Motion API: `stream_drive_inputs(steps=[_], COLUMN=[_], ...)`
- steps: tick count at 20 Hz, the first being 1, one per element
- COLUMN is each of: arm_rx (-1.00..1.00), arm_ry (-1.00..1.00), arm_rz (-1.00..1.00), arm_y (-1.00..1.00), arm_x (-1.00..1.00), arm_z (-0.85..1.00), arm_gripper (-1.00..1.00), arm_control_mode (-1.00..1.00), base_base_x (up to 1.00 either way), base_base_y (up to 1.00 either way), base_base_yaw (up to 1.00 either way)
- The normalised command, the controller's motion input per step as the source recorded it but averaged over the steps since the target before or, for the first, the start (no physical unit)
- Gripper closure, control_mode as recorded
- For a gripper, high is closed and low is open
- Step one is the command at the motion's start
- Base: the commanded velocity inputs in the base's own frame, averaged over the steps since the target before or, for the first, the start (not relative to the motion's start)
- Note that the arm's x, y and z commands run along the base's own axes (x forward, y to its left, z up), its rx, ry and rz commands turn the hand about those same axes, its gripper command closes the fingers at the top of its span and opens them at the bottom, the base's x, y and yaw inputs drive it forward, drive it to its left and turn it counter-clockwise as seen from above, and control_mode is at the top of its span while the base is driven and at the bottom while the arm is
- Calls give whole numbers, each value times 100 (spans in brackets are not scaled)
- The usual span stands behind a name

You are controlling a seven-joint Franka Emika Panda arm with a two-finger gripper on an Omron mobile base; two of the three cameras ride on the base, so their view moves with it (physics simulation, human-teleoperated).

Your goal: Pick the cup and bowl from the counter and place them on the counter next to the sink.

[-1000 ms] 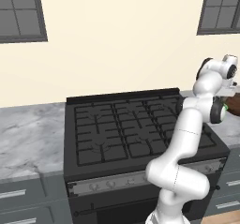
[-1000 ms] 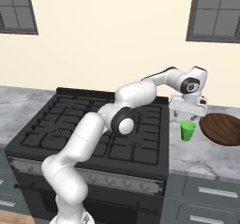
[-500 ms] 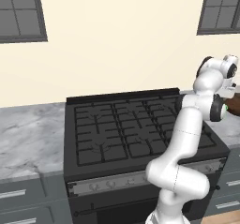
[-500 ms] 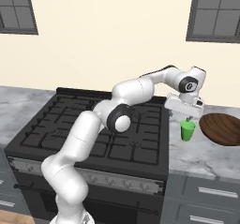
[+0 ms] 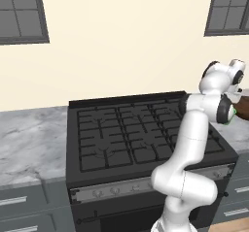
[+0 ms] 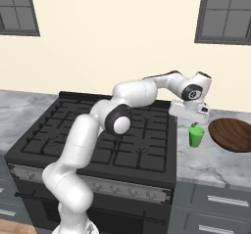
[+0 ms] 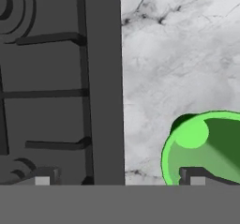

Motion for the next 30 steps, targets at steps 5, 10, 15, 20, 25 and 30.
stream_drive_inputs(steps=[5,10,15,20,25,30], arm_rx=[-15,-11,-2,0,0,0], arm_ry=[-11,-3,1,1,0,0], arm_rz=[0,-2,-1,0,0,0], arm_y=[0,0,-1,-6,-20,-18], arm_x=[0,-4,-3,1,2,0], arm_z=[-2,0,-7,-13,0,0], arm_gripper=[-100,-100,-100,-100,-100,-100], arm_control_mode=[-100,-100,-100,-100,-100,-100], base_base_x=[0,0,0,0,0,0], base_base_y=[0,0,0,0,0,0], base_base_yaw=[0,0,0,0,0,0])
